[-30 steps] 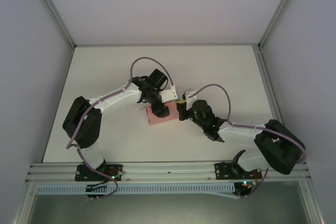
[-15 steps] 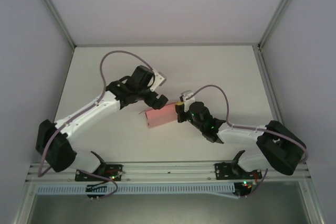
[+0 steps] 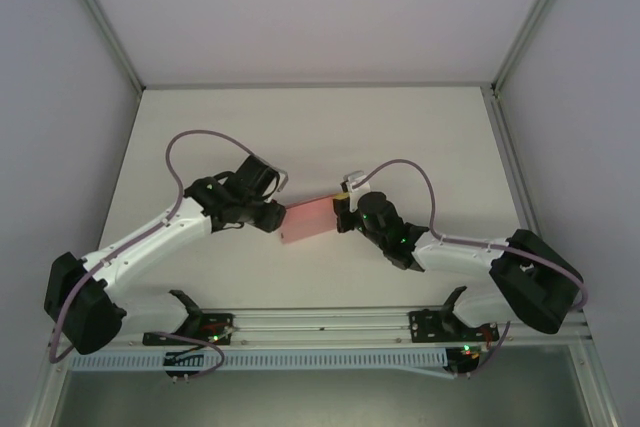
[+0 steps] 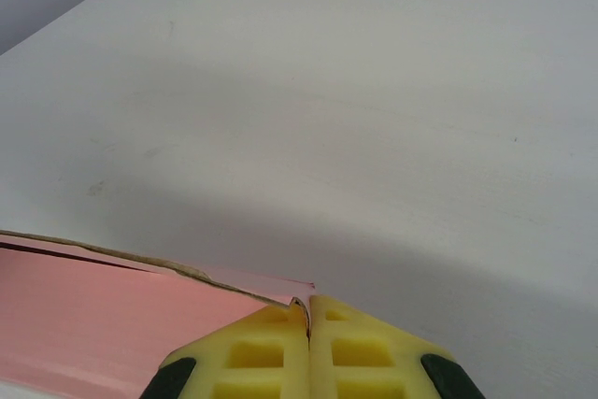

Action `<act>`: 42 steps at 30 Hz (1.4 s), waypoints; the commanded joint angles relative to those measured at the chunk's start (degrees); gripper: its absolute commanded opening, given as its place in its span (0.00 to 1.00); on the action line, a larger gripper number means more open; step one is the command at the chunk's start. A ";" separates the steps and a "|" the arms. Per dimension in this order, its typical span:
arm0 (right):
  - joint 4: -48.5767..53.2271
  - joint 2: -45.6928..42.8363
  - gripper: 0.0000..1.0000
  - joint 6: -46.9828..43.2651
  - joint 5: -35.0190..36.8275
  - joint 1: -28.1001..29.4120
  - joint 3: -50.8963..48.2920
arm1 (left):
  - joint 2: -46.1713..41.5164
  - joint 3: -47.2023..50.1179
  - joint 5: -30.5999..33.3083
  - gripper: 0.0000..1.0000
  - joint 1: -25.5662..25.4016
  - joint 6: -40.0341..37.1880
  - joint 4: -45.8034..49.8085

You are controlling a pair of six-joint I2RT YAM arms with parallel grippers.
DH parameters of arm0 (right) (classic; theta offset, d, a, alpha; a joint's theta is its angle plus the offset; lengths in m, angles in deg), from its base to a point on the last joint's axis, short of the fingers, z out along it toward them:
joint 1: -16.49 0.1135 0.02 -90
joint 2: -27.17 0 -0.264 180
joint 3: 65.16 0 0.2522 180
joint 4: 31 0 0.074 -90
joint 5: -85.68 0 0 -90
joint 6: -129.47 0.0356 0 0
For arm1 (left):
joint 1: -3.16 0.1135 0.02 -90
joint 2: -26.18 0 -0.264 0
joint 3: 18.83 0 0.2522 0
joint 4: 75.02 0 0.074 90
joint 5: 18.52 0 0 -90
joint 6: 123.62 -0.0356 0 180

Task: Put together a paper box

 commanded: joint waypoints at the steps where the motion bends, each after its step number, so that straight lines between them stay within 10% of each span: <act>1: 9.20 1.37 0.00 0.69 -1.21 0.65 -1.07 | 0.14 -0.65 -0.72 0.27 -0.29 -0.16 -0.51; 13: 8.93 2.09 0.00 0.07 -3.13 0.67 -0.68 | 2.92 -1.24 0.23 0.21 -0.31 -1.04 -1.22; 18: 9.55 2.66 0.00 -0.19 -2.89 1.05 -0.03 | 3.85 -3.06 0.53 0.00 -0.24 3.72 -1.26; 28: 12.47 4.16 0.00 -0.57 5.95 5.99 2.02 | 2.98 -0.25 -5.03 0.00 0.43 26.62 -11.78; 42: 8.87 5.49 0.00 2.96 6.55 8.95 -1.28 | 0.04 3.01 -14.07 0.00 4.71 34.92 -13.89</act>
